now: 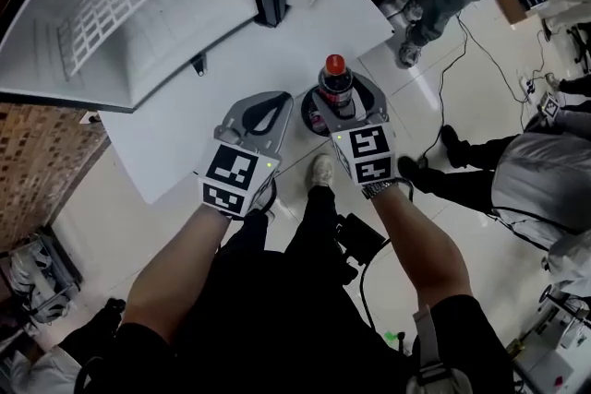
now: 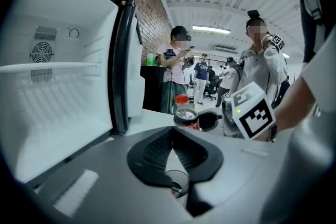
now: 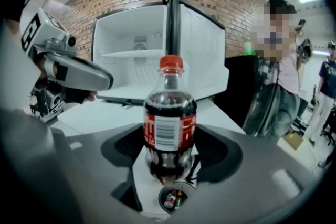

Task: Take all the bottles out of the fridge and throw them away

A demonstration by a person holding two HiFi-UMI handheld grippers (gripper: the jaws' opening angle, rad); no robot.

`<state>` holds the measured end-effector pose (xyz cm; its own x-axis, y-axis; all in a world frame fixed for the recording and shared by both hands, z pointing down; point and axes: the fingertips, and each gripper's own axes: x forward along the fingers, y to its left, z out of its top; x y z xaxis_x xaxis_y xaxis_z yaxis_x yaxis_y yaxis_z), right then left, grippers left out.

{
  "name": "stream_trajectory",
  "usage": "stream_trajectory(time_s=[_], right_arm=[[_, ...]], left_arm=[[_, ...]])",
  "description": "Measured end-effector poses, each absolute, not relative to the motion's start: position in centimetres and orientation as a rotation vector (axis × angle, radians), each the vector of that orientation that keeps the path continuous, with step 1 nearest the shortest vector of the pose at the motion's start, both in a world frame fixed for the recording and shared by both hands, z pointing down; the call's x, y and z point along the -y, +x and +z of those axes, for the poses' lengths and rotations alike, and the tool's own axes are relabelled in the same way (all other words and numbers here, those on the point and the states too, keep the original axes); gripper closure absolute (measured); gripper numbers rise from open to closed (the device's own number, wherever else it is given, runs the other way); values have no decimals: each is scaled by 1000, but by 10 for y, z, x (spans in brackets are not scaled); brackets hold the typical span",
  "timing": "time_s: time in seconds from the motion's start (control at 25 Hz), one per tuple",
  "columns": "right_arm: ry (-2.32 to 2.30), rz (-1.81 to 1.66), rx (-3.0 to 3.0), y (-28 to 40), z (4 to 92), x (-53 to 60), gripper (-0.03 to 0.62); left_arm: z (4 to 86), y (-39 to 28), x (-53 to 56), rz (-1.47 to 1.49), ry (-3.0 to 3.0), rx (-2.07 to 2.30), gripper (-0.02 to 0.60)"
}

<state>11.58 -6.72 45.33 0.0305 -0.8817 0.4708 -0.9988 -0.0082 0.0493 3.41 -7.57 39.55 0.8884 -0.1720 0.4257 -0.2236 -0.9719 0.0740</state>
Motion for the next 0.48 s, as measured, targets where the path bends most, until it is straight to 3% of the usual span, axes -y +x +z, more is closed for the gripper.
stream_trajectory(time_s=[0.48], right_arm=[[1972,682,1762,166,558,-4,290]], left_arm=[[468,95,21,791,2859,99,578]])
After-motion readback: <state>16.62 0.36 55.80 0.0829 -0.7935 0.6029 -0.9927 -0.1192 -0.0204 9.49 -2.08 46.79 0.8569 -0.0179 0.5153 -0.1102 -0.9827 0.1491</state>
